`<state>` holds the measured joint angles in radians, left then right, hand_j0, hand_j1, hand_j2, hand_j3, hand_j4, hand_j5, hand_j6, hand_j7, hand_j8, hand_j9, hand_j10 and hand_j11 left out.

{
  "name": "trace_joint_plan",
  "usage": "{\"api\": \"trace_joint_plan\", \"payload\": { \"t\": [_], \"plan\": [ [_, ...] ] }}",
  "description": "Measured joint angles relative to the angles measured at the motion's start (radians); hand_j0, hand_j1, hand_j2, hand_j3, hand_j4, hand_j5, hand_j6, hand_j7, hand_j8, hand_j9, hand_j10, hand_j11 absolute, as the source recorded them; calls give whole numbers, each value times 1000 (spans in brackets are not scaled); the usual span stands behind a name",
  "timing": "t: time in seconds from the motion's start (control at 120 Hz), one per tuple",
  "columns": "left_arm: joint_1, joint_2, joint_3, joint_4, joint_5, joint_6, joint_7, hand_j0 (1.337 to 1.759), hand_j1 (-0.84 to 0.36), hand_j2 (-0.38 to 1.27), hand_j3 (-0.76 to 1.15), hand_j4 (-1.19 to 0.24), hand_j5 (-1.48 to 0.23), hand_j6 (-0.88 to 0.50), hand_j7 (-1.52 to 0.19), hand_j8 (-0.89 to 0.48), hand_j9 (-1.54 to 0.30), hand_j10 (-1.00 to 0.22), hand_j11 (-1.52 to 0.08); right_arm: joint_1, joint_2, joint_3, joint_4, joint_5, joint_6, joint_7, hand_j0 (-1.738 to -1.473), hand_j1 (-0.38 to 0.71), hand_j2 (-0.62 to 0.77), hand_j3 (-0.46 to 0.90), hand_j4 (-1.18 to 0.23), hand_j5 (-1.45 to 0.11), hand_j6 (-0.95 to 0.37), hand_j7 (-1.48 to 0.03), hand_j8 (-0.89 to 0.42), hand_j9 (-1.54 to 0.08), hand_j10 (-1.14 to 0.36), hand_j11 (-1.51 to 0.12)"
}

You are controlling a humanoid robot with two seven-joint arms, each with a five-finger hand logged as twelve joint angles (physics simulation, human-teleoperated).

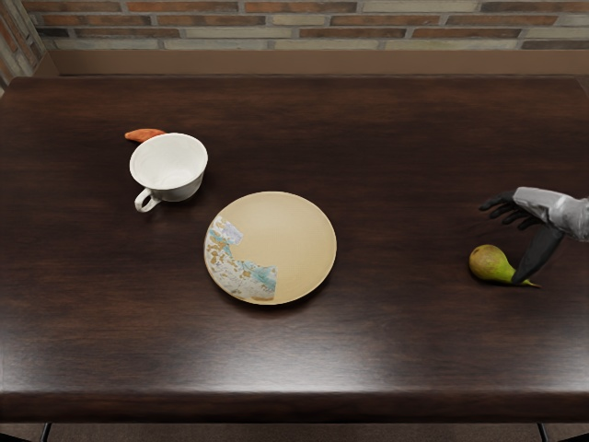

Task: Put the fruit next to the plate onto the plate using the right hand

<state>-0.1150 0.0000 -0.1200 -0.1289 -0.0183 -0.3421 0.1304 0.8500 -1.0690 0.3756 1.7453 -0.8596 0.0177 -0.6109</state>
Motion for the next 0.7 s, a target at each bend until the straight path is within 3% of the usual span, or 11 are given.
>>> {"api": "trace_joint_plan", "payload": {
  "t": [0.442,0.7],
  "plan": [
    [0,0,-1,0,0,0,0,1658,348,0,0,-1,-1,-1,-1,-1,-1,-1,-1,-34,24,-49,0,-67,-84,0,-1658,50,-62,0,-344,-439,-346,-437,-345,-438,-343,-438],
    [0,0,-1,0,0,0,0,1658,348,0,0,-1,-1,-1,-1,-1,-1,-1,-1,-37,45,-71,0,-98,-145,0,-1658,66,-64,0,-356,-456,-358,-454,-357,-455,-355,-455]
  ]
}}
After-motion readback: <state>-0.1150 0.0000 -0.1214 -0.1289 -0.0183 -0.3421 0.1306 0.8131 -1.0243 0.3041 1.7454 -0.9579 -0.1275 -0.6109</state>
